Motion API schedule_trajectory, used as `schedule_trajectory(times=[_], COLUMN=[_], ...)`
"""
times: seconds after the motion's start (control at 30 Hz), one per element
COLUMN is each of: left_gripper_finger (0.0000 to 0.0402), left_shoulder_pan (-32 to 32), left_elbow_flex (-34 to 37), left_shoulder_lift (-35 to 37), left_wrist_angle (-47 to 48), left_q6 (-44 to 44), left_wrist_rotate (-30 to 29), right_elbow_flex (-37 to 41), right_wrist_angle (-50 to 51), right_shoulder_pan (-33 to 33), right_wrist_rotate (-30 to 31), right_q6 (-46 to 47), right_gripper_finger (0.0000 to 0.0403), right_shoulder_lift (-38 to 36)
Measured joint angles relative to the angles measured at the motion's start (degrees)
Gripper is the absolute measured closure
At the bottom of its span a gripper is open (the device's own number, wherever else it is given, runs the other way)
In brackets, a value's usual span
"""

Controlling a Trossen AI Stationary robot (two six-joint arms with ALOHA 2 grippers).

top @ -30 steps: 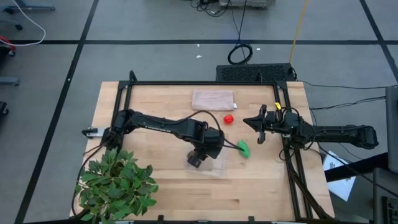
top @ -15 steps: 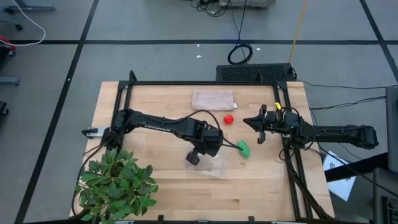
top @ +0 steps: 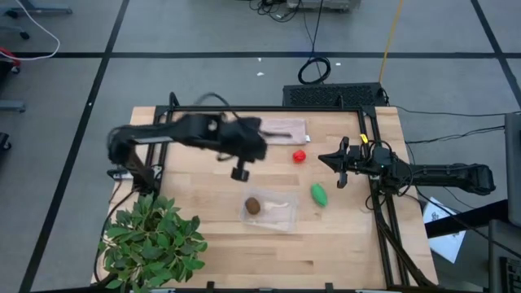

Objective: Pick and placing Produce into tupperware
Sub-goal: Put the tomato into the transparent bin

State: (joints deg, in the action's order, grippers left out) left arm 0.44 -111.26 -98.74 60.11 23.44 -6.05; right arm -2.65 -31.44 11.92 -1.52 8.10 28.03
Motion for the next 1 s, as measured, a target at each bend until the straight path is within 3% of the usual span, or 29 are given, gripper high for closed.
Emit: schedule_trajectory(times=[0.33, 0.53, 1.0], left_gripper_finger=[0.0401, 0.0401, 0.0401], left_shoulder_pan=[1.58, 0.93, 0.88], left_elbow_flex=[0.91, 0.92, 2.34], left_shoulder_lift=[13.0, 18.7, 29.25], left_wrist_angle=[-4.5, -4.55, -3.34], left_q6=[-0.18, -3.36, -10.71], left_wrist_rotate=[-0.17, -9.25, -19.26], right_elbow_flex=[0.0, -0.01, -0.01], right_wrist_angle=[0.0, 0.5, 0.87], right_shoulder_pan=[-0.02, -0.02, -0.02], right_wrist_rotate=[-0.02, -0.01, -0.17], right_q6=[0.0, 0.0, 0.02], right_gripper_finger=[0.0403, 0.0403, 0.0403], right_shoulder_lift=[0.0, 0.0, 0.02])
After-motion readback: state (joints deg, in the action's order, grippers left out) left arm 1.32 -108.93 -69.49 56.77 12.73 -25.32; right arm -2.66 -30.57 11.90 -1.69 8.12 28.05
